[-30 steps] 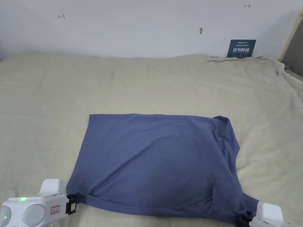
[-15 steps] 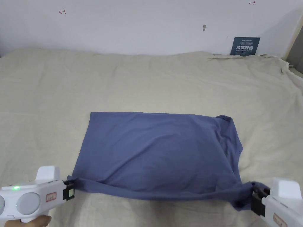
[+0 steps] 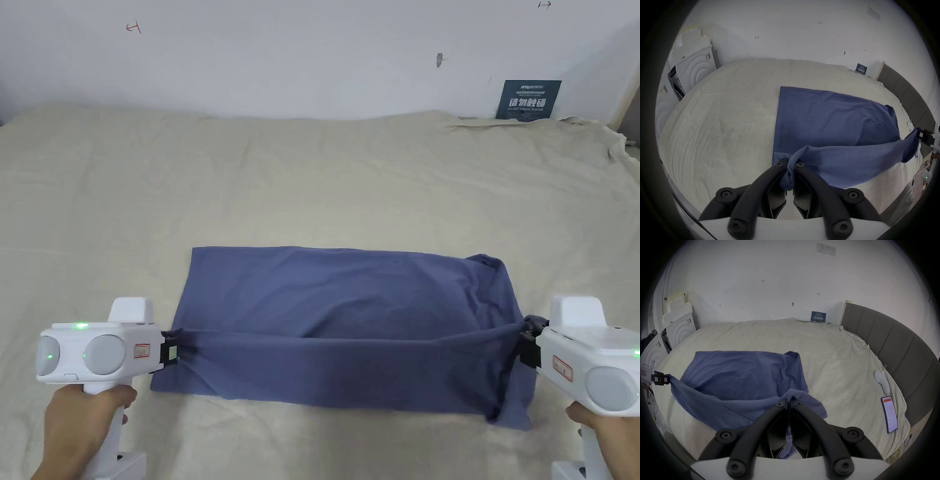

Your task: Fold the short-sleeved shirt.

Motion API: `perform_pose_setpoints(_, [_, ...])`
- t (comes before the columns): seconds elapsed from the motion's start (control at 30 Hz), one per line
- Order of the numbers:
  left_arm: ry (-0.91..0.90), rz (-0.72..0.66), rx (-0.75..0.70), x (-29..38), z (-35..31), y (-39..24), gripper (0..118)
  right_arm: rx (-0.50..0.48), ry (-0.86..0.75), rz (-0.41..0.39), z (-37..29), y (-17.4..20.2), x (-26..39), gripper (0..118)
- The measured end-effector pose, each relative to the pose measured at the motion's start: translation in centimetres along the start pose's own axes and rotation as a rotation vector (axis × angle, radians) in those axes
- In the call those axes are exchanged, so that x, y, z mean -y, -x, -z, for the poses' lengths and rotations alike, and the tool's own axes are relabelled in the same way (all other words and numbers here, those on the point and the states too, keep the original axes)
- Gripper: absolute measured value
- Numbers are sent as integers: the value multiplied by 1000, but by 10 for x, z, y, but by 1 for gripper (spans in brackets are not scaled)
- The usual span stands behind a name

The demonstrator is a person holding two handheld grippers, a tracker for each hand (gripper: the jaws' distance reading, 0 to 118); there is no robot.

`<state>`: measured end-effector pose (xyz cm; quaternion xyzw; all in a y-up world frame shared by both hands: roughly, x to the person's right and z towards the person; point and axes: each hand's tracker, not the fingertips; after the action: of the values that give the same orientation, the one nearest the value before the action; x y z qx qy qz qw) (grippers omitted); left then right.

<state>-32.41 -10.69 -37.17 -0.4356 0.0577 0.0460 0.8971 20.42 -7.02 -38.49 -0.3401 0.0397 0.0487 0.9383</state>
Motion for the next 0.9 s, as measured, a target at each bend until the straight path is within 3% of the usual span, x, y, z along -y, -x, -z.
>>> perform_pose_setpoints(0.17, [64, 11, -30, -6, 39, -4, 4, 30, 77, -19, 52, -2, 0, 1])
perform_pose_setpoints(0.5, [142, 72, -85, -3, 61, -16, 6, 97, 232, 44, 92, -7, 18, 1])
perform_pose_setpoints(0.57, [129, 84, -83, -4, 55, -16, 22, 80, 218, 85, 84, -11, 19, 2])
perform_pose_setpoints(0.6, [126, 84, -82, -4, 54, -16, 37, 72, 206, 100, 81, -12, 19, 2])
perform_pose_setpoints(0.63, [124, 84, -92, -5, 53, -17, 67, 66, 190, 112, 76, -14, 18, 6])
perform_pose_setpoints(0.67, [121, 78, -106, -6, 54, -14, 86, 58, 170, 125, 71, -14, 15, 11])
perform_pose_setpoints(0.7, [115, 73, -108, -7, 53, -13, 102, 53, 151, 135, 66, -14, 13, 20])
perform_pose_setpoints(0.73, [103, 65, -108, -7, 49, -12, 112, 45, 133, 145, 60, -17, 11, 41])
perform_pose_setpoints(0.8, [60, 54, -90, -10, 37, -10, 112, 21, 94, 166, 46, -19, 4, 78])
perform_pose_setpoints(0.83, [37, 50, -76, -13, 30, -10, 112, 16, 80, 166, 38, -19, 0, 89])
perform_pose_setpoints(0.9, [12, 42, -61, -18, 15, -10, 112, 9, 20, 160, 19, -20, -9, 89])
